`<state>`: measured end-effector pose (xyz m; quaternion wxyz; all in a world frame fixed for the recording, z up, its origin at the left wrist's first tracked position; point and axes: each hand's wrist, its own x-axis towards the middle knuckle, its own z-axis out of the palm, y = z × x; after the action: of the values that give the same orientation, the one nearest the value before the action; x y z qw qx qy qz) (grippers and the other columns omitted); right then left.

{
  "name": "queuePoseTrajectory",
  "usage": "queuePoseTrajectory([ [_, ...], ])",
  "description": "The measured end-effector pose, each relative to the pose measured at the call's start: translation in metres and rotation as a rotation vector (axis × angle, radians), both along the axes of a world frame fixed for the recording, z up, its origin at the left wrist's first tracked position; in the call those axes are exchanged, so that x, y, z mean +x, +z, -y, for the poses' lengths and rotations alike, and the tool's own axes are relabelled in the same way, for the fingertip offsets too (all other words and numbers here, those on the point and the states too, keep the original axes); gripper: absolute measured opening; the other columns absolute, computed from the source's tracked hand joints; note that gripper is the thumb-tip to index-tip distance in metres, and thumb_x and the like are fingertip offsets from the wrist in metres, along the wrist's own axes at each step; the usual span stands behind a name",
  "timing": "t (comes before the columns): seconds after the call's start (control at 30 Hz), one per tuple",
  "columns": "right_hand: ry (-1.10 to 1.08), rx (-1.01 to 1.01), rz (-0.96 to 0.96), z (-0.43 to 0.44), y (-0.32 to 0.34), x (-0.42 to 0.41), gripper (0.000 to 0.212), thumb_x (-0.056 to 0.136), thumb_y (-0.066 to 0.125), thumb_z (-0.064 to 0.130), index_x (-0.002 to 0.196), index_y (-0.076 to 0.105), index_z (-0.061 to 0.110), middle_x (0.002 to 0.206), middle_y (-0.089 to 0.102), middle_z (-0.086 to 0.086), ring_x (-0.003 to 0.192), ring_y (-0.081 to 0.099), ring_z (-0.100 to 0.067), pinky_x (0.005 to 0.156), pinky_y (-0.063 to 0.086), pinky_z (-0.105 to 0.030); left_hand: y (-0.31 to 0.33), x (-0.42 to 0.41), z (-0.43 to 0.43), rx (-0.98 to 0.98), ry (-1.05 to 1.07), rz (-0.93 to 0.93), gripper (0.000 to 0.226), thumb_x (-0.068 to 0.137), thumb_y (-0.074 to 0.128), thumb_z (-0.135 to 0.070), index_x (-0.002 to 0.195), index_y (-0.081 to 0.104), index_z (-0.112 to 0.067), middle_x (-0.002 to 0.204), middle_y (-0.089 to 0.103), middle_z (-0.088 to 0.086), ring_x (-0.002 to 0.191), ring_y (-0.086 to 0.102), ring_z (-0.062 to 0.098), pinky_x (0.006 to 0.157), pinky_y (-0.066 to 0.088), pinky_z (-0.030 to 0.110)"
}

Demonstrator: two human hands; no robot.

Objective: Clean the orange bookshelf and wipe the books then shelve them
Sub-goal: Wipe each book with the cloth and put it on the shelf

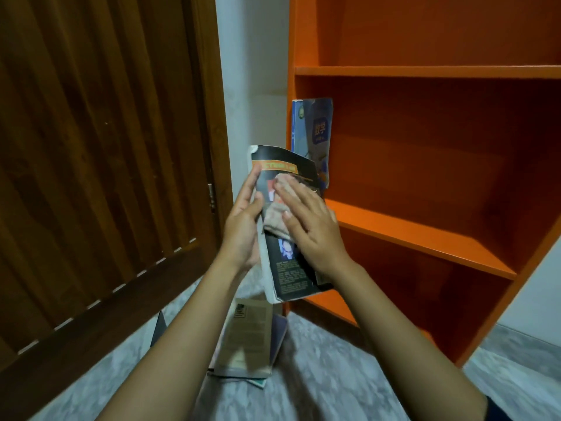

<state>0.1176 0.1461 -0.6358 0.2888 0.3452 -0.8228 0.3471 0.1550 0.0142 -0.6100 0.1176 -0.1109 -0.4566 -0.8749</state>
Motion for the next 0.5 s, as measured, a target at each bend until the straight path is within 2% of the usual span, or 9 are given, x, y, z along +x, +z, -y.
queuePoseTrajectory([
  [0.13, 0.041, 0.149, -0.161, 0.000, -0.032, 0.015, 0.045, 0.098, 0.030, 0.042, 0.142, 0.038, 0.035, 0.154, 0.027, 0.012, 0.145, 0.017, -0.011, 0.113, 0.012, -0.038, -0.004, -0.003, 0.007, 0.113, 0.096, 0.009, 0.042, 0.101, 0.030, -0.010, 0.137, 0.044, -0.026, 0.129, 0.057, 0.009, 0.111, 0.061, 0.027, 0.083, 0.056, 0.039],
  [0.23, 0.023, 0.081, -0.228, -0.002, -0.064, 0.022, 0.044, 0.101, 0.026, 0.041, 0.142, 0.037, 0.032, 0.153, 0.030, 0.007, 0.144, 0.021, -0.016, 0.114, 0.015, -0.042, -0.007, -0.004, 0.006, 0.193, 0.186, 0.014, 0.043, 0.101, 0.030, -0.006, 0.138, 0.043, -0.023, 0.127, 0.059, 0.004, 0.111, 0.061, 0.020, 0.083, 0.056, 0.036],
  [0.37, -0.184, -0.273, 0.044, 0.002, -0.087, 0.015, 0.047, 0.100, 0.024, 0.040, 0.147, 0.022, 0.039, 0.156, 0.023, 0.010, 0.145, 0.016, -0.011, 0.116, 0.015, -0.038, -0.007, -0.002, 0.003, 0.147, 0.190, 0.028, 0.042, 0.100, 0.033, -0.004, 0.135, 0.046, -0.023, 0.132, 0.057, 0.007, 0.113, 0.060, 0.022, 0.090, 0.054, 0.038],
  [0.43, -0.176, -0.512, 0.216, 0.004, -0.082, 0.010, 0.043, 0.102, 0.027, 0.035, 0.144, 0.023, 0.038, 0.154, 0.022, 0.013, 0.143, 0.018, -0.004, 0.117, 0.018, -0.033, -0.006, 0.002, 0.000, 0.098, 0.150, 0.028, 0.042, 0.099, 0.034, -0.003, 0.132, 0.049, -0.025, 0.123, 0.062, 0.005, 0.104, 0.065, 0.019, 0.083, 0.056, 0.034],
  [0.5, -0.107, -0.708, 0.422, -0.001, -0.072, 0.005, 0.042, 0.103, 0.032, 0.029, 0.145, 0.024, 0.031, 0.149, 0.026, 0.014, 0.138, 0.023, 0.001, 0.117, 0.022, -0.030, -0.007, 0.005, -0.001, 0.040, 0.118, 0.020, 0.041, 0.099, 0.036, -0.005, 0.131, 0.050, -0.026, 0.121, 0.064, 0.003, 0.103, 0.066, 0.018, 0.078, 0.057, 0.033],
])
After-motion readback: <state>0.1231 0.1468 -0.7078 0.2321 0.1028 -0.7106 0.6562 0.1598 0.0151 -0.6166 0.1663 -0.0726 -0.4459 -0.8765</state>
